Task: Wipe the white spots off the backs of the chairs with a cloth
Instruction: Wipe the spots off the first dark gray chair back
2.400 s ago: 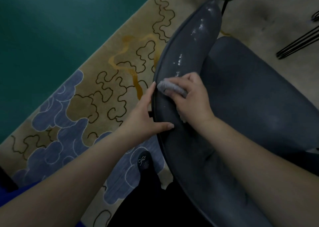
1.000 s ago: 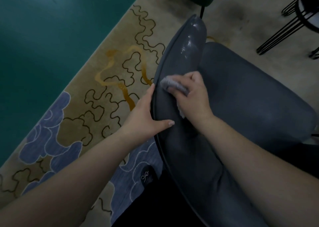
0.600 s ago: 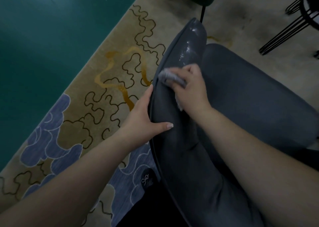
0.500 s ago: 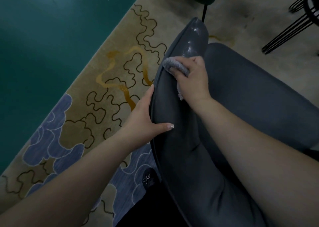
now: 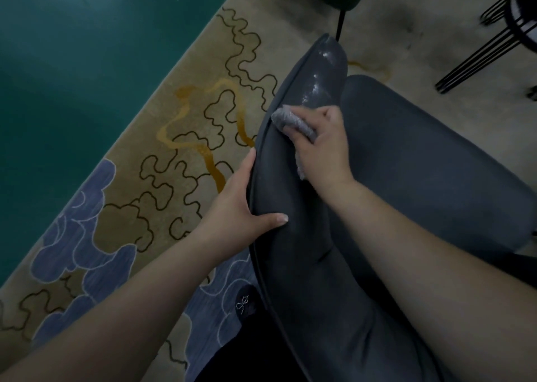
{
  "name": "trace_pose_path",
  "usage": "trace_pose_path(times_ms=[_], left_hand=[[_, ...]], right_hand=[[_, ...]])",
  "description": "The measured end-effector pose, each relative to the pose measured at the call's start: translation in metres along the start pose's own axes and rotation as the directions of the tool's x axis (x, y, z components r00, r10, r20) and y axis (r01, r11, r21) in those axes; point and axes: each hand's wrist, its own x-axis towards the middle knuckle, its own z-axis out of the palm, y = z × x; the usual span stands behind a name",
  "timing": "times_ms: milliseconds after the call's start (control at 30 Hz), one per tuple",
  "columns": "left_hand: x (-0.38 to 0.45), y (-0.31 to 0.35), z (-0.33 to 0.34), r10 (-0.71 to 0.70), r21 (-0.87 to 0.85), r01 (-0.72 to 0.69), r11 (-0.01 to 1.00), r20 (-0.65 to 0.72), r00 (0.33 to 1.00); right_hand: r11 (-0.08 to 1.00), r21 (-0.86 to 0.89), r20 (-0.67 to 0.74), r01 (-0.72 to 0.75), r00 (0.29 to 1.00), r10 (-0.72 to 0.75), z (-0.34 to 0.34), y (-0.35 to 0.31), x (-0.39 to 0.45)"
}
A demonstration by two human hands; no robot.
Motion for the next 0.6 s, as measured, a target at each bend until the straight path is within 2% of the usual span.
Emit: trace_pose_path(times_ms=[100,167,233,467,600], left_hand=[[-0.001,0.0,0.0,-0.005,-0.017,0.005,1.0,0.001,1.0],[0.0,0.001,0.0,-0.004,-0.013,0.004,1.0,-0.002,1.0],[0.0,0.001,0.001,-0.007,-0.007,0.007,1.0,-0.006,1.0],[0.0,-0.001,0.001,-0.006,-0.041,0.006,0.999,-0.009,1.0],[-0.001,-0.002,0.001,-0.006,-0.058,0.005,0.998,-0.005,1.0]], right_hand=[[0.997,0.004,0.118,0.075,0.99,-0.075,-0.008,0.0,-0.039],[0.996,-0.02,0.213,0.092,0.973,-0.085,-0.018,0.0,-0.047],[0.997,-0.014,0.249,0.073,0.966,-0.067,-0.025,-0.002,-0.041],[0.989,0.006,0.12,-0.145,0.982,0.143,-0.028,-0.005,-0.04],[0.966,-0.093,0.064,-0.243,0.966,0.249,-0.029,0.0,-0.041]])
